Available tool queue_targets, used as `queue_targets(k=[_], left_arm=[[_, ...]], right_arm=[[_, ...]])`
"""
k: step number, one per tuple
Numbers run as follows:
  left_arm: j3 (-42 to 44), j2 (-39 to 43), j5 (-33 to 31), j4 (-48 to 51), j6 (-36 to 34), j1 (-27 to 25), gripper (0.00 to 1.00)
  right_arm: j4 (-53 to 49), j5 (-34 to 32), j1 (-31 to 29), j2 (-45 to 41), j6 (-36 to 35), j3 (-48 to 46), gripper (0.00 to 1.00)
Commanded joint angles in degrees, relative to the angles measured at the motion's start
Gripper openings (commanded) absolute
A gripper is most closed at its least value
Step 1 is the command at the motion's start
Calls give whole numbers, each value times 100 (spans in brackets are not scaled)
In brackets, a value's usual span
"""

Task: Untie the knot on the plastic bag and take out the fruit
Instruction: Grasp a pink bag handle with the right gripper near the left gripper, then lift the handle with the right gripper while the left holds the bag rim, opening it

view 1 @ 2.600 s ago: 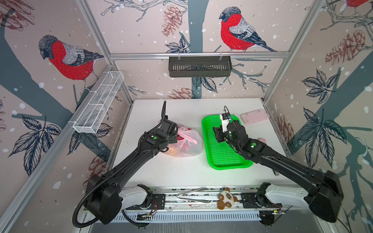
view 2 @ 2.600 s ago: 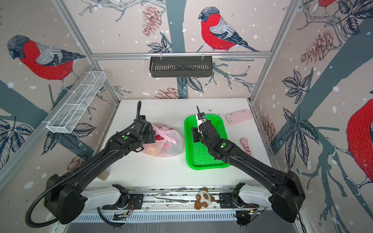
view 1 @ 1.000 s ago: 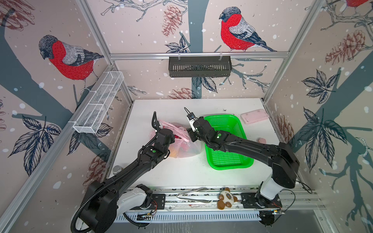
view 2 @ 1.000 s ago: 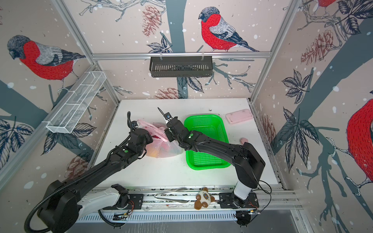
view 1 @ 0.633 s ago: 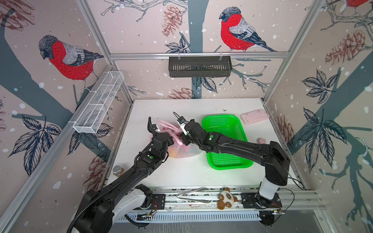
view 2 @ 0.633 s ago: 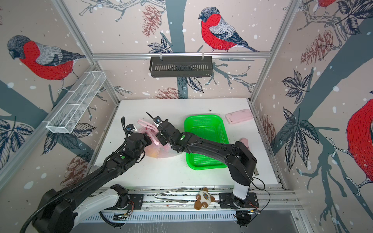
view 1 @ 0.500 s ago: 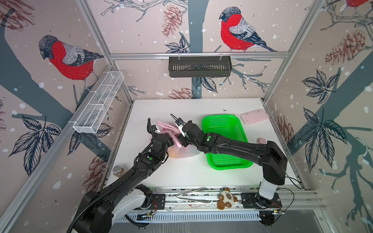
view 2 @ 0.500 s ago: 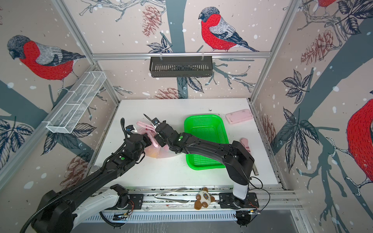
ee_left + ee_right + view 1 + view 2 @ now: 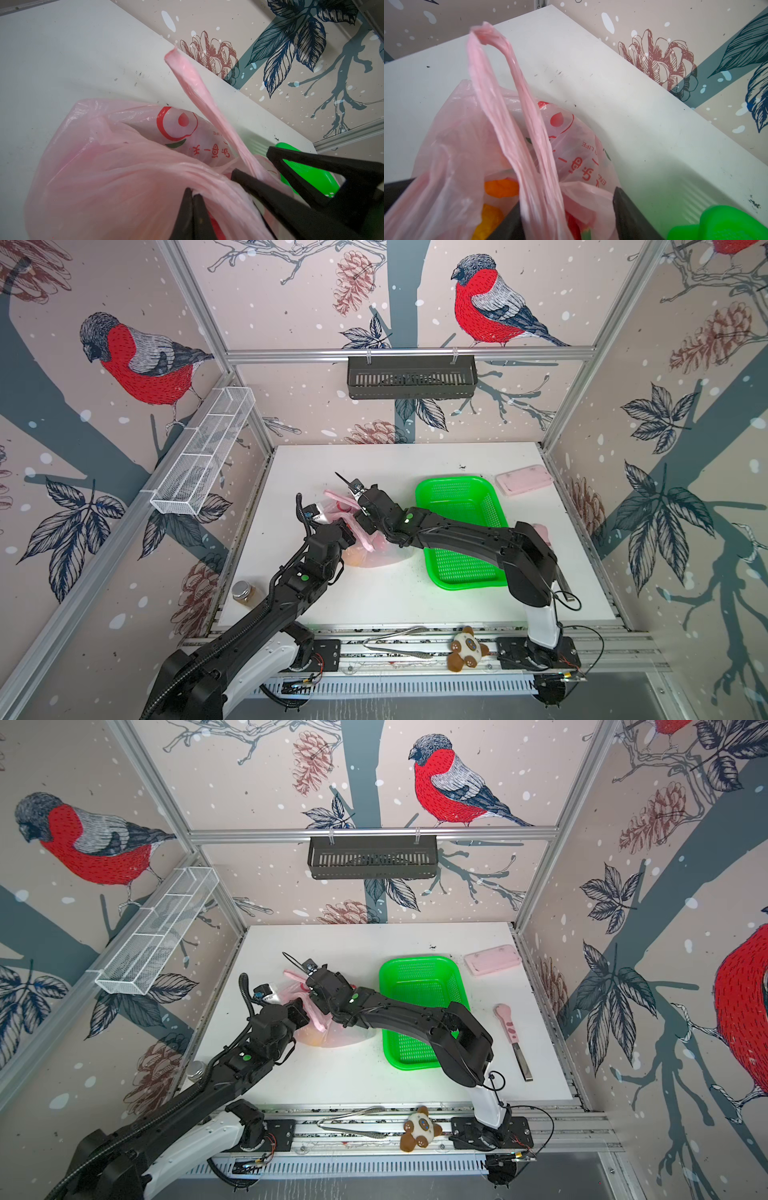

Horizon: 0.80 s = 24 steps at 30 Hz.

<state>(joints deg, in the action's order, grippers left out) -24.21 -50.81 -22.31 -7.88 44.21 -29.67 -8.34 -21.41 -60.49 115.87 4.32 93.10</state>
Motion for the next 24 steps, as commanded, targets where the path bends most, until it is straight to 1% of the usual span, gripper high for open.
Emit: queue_targets(k=[1,4,6,9,11,15,17,19,24], left_arm=[[52,51,-27,-170,134,-12,5],[91,40,-27,-220,191,-12,5],[109,19,-28,-262,232,-12,4],[100,5,-127,-258,329,-12,3],[79,12,-196,-236,405,-12,3],[-54,-49,-203,-162,476,-4,5],[-175,-124,-71,-121,378,-3,10],[-398,-255,111,54,178,-4,18],[-990,-481,652,842,-519,-12,44]], right_arm=[[207,-158,44,100,-55,169,48],[369,-158,88,55,43,146,27],[423,-177,115,-28,110,75,18],[587,-290,124,-336,236,-250,12],[726,-373,134,-649,394,-574,9],[1202,-341,117,-1446,872,-1564,6],[1413,-305,121,-1780,1093,-2003,6],[1557,-192,125,-2045,1245,-2338,6],[1699,39,134,-2301,1381,-2710,6]])
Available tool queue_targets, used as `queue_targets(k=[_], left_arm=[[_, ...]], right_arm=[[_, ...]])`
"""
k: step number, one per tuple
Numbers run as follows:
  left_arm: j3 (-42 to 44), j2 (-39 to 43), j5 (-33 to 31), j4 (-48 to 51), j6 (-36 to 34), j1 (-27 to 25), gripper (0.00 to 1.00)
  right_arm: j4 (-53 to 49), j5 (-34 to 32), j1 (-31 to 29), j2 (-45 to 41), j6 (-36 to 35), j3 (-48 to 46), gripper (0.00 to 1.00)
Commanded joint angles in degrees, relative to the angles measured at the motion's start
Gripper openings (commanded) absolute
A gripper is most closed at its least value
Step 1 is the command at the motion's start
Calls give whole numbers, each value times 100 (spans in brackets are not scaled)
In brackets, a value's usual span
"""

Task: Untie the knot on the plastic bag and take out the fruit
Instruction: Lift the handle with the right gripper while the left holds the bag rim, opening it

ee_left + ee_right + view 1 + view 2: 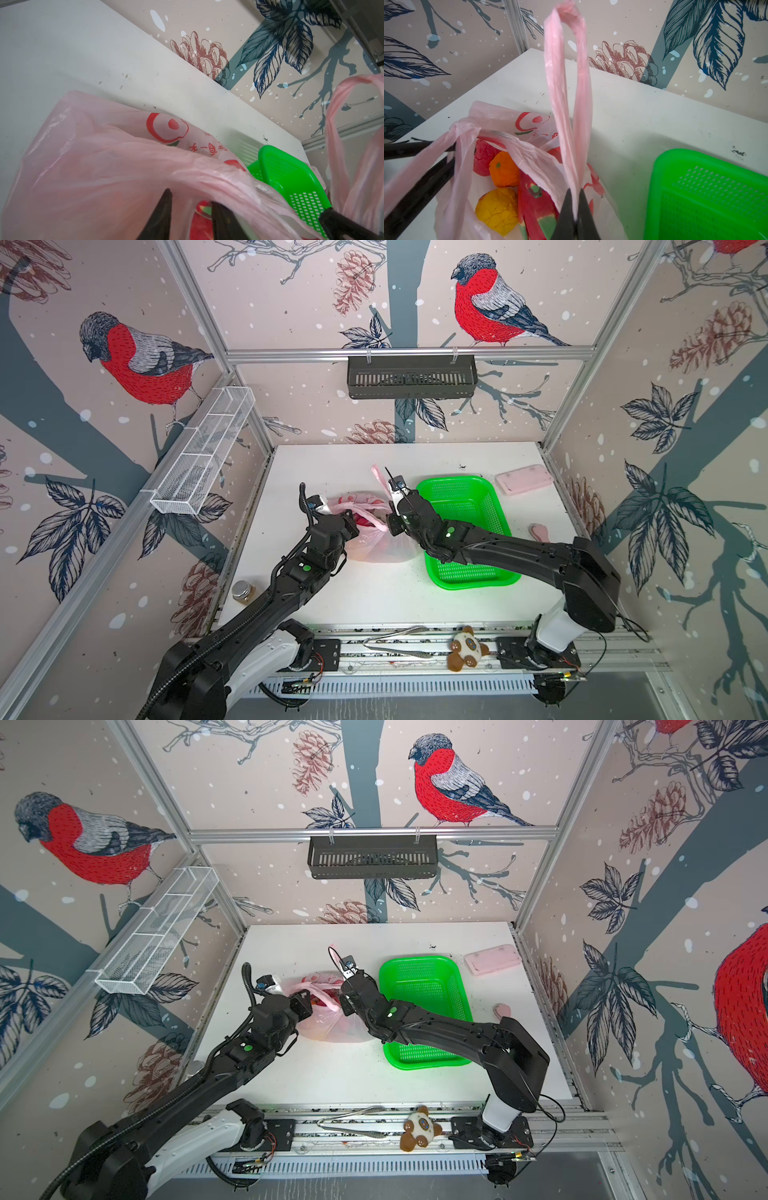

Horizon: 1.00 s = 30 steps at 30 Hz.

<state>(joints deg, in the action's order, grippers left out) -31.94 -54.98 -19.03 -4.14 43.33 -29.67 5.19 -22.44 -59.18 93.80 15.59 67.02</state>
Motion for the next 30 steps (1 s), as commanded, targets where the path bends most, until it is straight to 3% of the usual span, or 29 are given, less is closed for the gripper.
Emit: queue_targets(k=[1,6,9,17,30], left_arm=[[-323,-74,400,698,-568,-12,51],[-734,-22,556,1745,-1110,-12,79],[-943,-109,618,2208,-1385,-12,86],[-1556,-642,395,2838,-2074,-36,89],[-2390,-1626,373,2587,-2971,-53,90]], right_arm=[[366,143,3,-116,266,-143,5],[498,353,84,-184,340,-242,5],[545,514,148,-187,391,-245,5],[616,674,214,-214,384,-256,5],[623,868,256,-226,359,-242,5]])
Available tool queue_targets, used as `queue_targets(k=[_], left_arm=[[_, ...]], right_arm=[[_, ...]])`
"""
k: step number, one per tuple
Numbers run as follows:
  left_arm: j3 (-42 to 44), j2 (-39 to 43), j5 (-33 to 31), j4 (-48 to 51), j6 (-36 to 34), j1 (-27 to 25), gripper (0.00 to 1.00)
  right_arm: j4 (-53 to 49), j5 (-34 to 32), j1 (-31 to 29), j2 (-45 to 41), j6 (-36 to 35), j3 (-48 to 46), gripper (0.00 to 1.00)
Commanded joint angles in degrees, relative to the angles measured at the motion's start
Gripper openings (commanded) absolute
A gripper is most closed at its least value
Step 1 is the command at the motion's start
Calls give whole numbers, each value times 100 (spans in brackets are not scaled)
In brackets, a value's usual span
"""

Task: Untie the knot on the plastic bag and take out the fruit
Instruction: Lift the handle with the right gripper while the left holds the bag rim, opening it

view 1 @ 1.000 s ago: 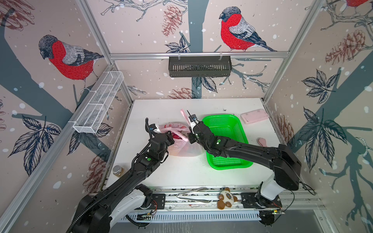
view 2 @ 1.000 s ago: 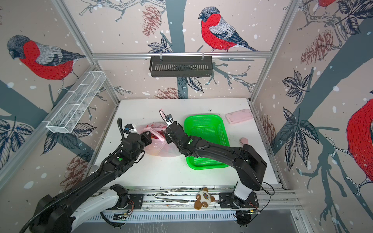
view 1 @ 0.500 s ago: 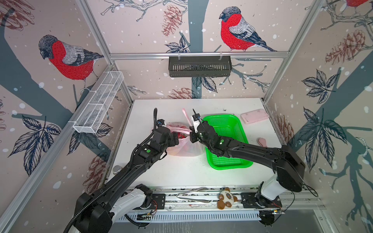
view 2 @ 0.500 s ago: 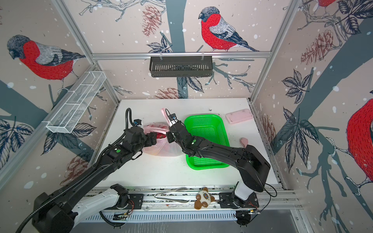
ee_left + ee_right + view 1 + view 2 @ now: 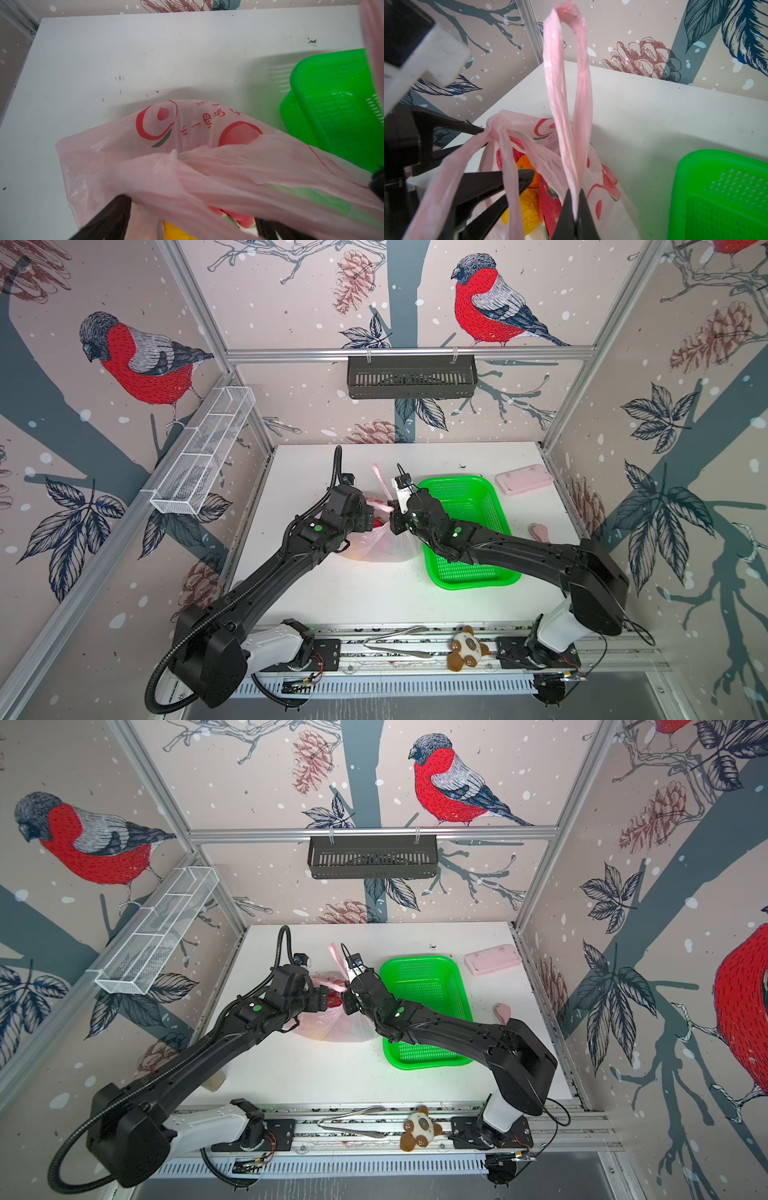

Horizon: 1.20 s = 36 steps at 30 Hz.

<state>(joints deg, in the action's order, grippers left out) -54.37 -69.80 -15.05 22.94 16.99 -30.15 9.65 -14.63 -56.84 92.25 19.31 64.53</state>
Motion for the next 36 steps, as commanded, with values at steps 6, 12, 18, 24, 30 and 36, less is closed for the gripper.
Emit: queue_targets(k=[6,12,18,24,30,36], left_arm=[[-450,-416,-394,-450,-458,-8,89],[-643,-524,-780,-827,-466,-2,85],[-776,-661,-909,-1004,-557,9,81],[-790,-762,-935,-1248,-540,183,75],[-794,-737,-645,-1526,-443,519,65],[-618,-524,-423,-1717,-203,736,39]], right_arm=[[182,161,30,-67,-32,24,5],[160,237,21,-32,-31,58,5],[142,268,19,4,-27,103,5],[144,294,13,39,-23,136,5],[118,294,15,83,-25,186,5],[73,230,8,127,-29,279,5]])
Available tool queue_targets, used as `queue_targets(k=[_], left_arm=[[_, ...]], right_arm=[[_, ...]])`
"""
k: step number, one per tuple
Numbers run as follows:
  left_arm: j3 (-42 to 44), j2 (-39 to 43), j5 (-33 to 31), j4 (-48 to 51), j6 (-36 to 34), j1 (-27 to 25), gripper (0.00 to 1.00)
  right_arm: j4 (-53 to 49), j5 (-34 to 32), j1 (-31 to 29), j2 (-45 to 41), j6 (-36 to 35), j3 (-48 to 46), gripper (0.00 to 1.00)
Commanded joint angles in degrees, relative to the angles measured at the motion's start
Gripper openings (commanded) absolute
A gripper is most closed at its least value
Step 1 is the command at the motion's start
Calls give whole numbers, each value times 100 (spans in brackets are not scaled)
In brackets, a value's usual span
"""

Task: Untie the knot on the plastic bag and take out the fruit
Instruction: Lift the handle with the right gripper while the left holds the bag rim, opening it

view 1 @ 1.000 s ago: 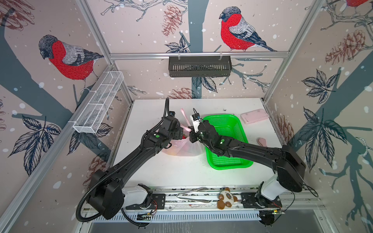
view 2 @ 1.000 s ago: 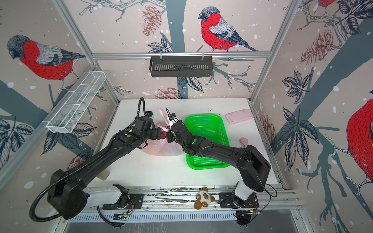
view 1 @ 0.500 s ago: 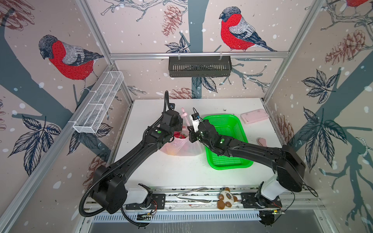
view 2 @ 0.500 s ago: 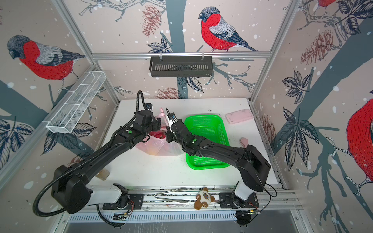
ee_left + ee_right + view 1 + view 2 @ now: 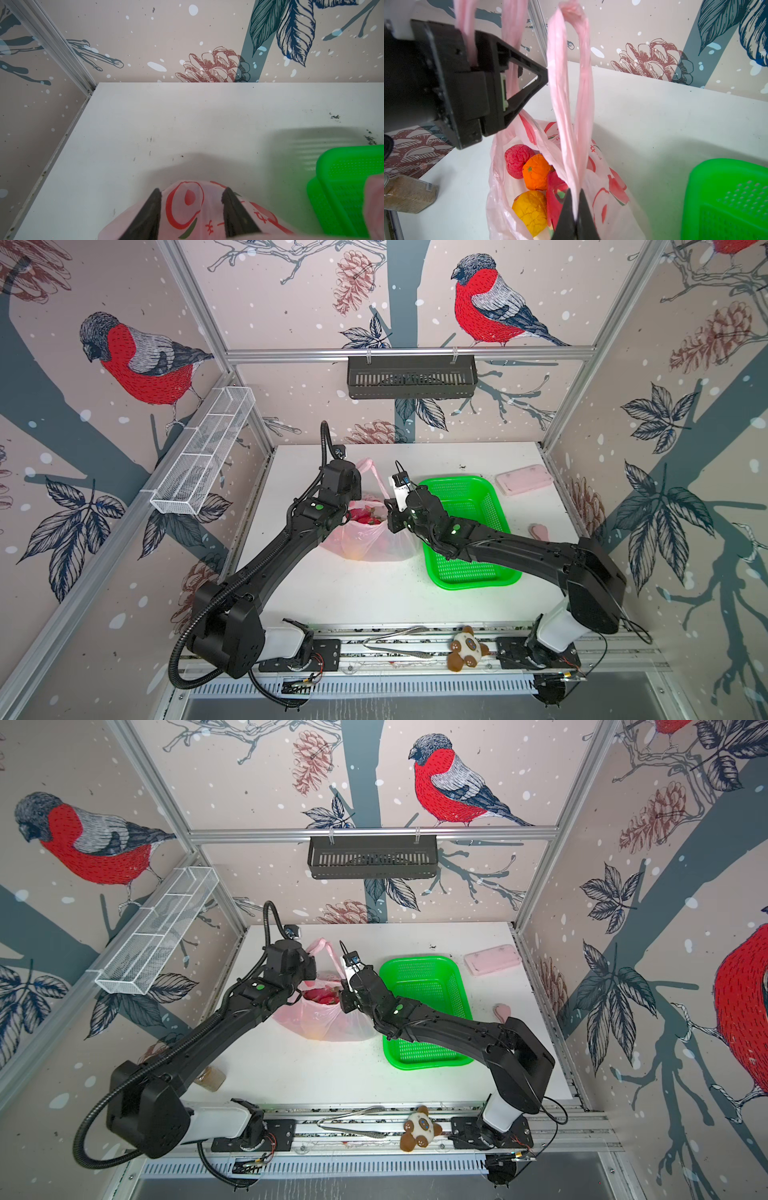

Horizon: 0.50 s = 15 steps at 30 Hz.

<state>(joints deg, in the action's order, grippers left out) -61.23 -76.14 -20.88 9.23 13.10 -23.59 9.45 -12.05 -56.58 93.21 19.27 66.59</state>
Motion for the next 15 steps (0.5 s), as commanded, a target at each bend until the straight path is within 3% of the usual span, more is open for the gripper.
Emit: queue_targets(k=[1,3,6,15], left_arm=[[111,174,178,-365,281,117,33],[251,354,286,-448,436,192,19],[534,682,405,-635,682,319,10],[614,1196,945,-676,1372,939,0]], right_arm=[[96,-78,-20,39,-5,90,5],[125,-151,-30,53,41,130,5],[94,-263,-38,130,22,310,4],[72,-141,216,549,-322,1017,4]])
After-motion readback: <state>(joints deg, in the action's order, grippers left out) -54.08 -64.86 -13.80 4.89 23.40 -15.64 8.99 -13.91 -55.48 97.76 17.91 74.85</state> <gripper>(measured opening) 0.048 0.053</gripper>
